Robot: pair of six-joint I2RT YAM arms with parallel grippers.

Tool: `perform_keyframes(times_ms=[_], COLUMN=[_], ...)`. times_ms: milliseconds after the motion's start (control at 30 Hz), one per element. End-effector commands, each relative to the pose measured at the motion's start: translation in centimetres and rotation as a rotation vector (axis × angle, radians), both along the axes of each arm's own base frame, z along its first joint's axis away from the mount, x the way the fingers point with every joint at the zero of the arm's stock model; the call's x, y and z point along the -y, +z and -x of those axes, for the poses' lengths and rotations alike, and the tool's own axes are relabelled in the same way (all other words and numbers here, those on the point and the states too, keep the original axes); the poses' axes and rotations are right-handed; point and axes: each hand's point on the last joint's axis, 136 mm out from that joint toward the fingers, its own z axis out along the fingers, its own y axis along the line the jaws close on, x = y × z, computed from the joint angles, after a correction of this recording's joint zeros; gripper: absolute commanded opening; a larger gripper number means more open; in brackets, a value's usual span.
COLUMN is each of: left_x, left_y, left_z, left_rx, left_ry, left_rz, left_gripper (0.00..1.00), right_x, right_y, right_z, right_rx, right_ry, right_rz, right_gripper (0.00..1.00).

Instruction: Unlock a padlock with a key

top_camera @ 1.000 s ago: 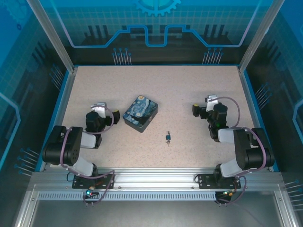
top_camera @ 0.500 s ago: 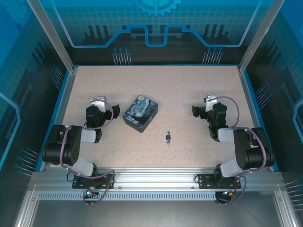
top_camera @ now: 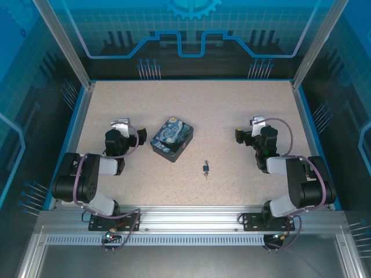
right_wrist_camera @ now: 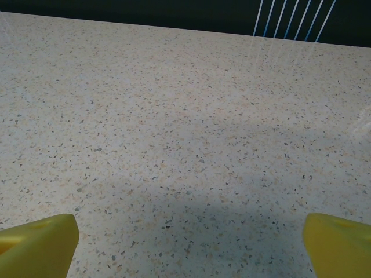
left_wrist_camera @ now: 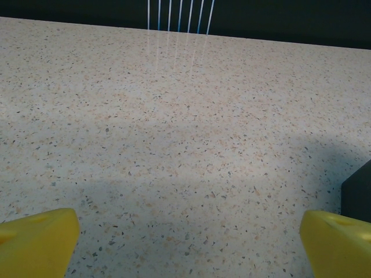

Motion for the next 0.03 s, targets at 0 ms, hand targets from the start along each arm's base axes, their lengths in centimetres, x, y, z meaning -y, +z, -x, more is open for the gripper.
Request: perform_keyframes(times_ms=[0], left_x=[-0.64], left_y=[0.29], left_z=[-0.20], left_rx=[0.007], left_ry=[0.017], left_rz=[-0.015], left_gripper=[0.99], right_x=[-0.26], right_y=[-0.07], right_z=[-0.20], right_rx=[-0.002], right_ry=[0.003], right_rz=[0.016], right_gripper=[1.00])
